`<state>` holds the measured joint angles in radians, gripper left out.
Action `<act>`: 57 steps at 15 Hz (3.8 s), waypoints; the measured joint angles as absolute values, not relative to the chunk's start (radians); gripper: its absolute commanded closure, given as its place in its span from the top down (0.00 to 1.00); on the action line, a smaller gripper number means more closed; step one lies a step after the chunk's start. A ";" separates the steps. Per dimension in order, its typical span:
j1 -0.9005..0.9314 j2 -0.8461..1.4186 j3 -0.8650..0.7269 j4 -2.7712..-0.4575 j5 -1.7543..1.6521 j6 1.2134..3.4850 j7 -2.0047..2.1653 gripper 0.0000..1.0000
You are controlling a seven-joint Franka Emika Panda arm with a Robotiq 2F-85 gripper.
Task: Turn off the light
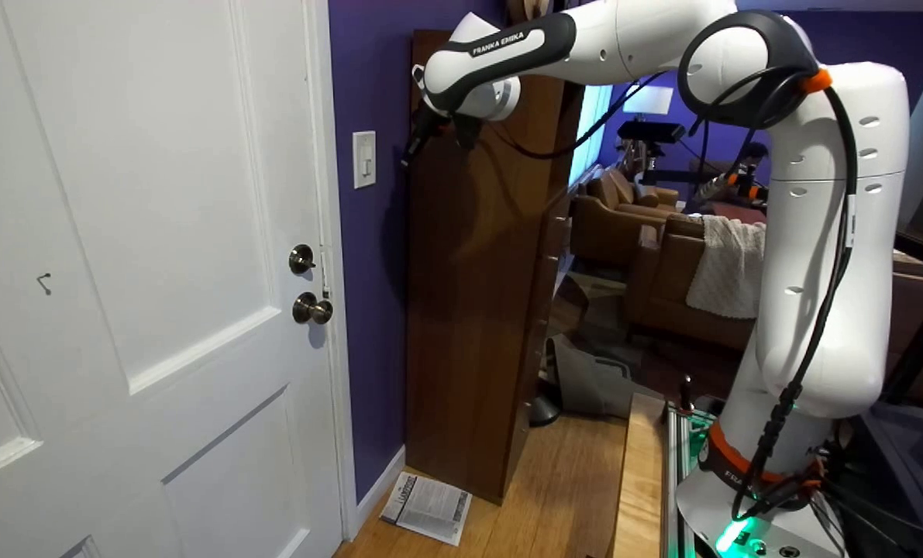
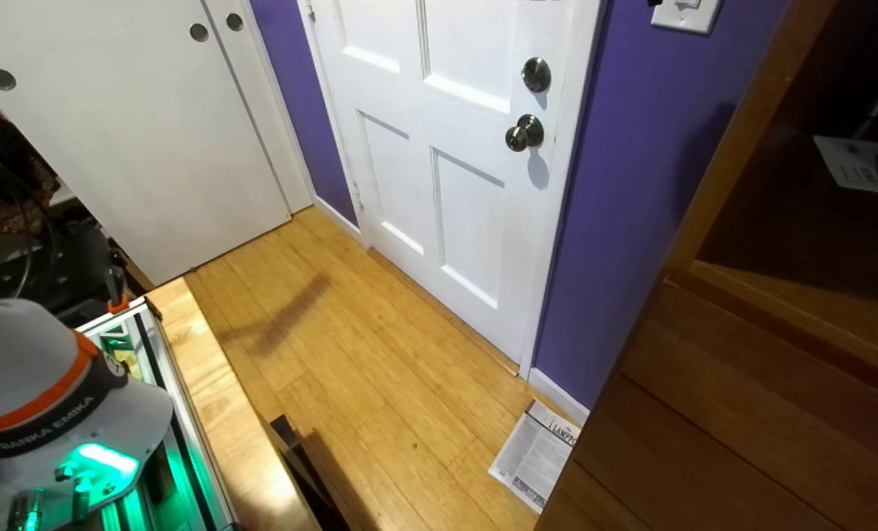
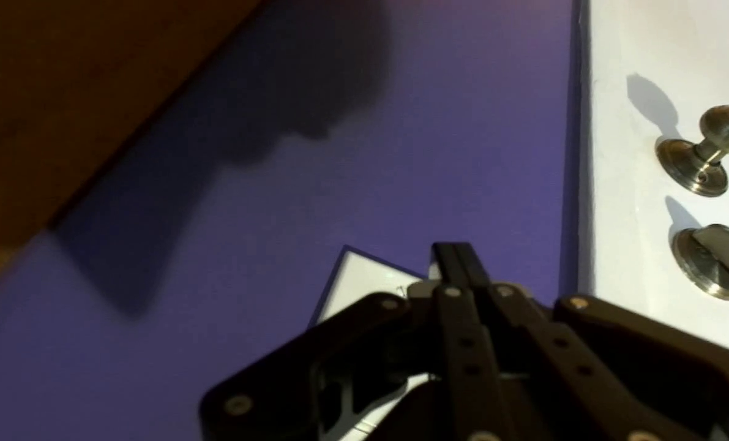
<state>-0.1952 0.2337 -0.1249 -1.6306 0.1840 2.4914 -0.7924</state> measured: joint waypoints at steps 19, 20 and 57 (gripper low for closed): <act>-0.262 0.448 -0.014 -1.381 0.185 2.551 -0.792 0.00; -0.265 0.453 -0.010 -1.375 0.185 2.551 -0.792 0.00; -0.325 0.469 0.068 -1.310 0.337 2.361 -0.452 0.26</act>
